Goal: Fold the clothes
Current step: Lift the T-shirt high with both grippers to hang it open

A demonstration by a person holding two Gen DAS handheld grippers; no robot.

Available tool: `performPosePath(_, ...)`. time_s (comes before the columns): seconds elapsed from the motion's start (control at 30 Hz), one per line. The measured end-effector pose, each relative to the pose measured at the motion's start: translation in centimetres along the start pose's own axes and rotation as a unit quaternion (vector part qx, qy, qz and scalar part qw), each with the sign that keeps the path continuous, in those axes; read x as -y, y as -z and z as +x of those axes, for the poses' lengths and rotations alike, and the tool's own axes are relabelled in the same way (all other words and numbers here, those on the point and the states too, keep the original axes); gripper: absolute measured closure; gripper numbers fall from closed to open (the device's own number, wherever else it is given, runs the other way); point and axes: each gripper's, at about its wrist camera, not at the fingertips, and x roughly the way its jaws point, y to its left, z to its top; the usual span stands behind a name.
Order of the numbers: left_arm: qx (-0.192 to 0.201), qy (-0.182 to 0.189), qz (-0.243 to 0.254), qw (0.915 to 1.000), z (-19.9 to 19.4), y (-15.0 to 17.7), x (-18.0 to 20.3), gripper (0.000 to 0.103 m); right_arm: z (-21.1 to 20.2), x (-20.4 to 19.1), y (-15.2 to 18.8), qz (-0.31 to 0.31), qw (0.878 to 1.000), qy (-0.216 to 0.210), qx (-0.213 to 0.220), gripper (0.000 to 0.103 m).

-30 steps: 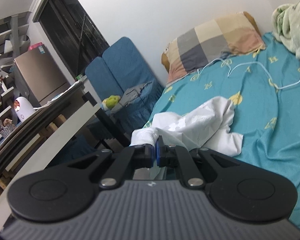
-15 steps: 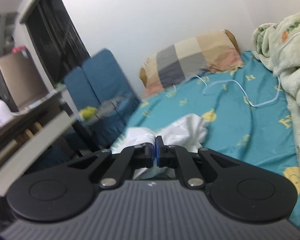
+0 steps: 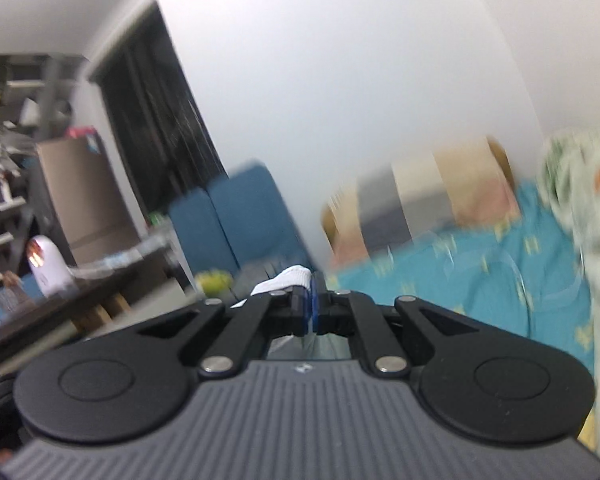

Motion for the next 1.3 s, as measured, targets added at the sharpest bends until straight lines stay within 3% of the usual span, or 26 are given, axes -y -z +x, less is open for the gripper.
performPosePath(0.17, 0.078, 0.048, 0.005, 0.9957, -5.3, -9.3, 3.5, 0.100, -5.1, -5.9, -8.1, -0.051, 0.996, -0.013, 0.076, 0.099)
performPosePath(0.43, 0.173, 0.112, 0.027, 0.9782, -17.2, -22.0, 9.4, 0.100, -17.1, -13.9, -17.4, -0.089, 0.979, -0.040, 0.180, 0.099)
performPosePath(0.63, 0.219, 0.151, 0.025, 0.9637, -27.2, -27.9, 12.1, 0.100, -26.0, -19.7, -21.8, -0.113, 0.963, -0.063, 0.238, 0.099)
performPosePath(0.77, 0.212, 0.154, 0.024, 0.9647, -29.4, -29.3, 12.9, 0.100, -27.9, -20.9, -23.3, -0.128, 0.962, -0.056, 0.235, 0.099)
performPosePath(0.87, 0.179, 0.152, 0.023, 0.9718, -27.7, -28.4, 12.9, 0.099, -25.3, -19.1, -22.7, -0.111, 0.973, -0.044, 0.199, 0.099)
performPosePath(0.97, 0.138, 0.135, 0.030, 0.9808, -22.3, -26.3, 12.3, 0.099, -21.0, -16.1, -21.2, -0.088, 0.984, -0.028, 0.152, 0.099)
performPosePath(1.07, 0.097, 0.113, 0.043, 0.9880, -15.2, -23.5, 11.9, 0.099, -15.5, -13.0, -19.6, -0.076, 0.991, -0.002, 0.106, 0.099)
performPosePath(1.3, -0.001, 0.089, 0.041, 0.9952, 7.0, -16.9, 9.5, 0.097, 1.5, -4.0, -16.5, -0.066, 0.996, 0.054, 0.027, 0.099)
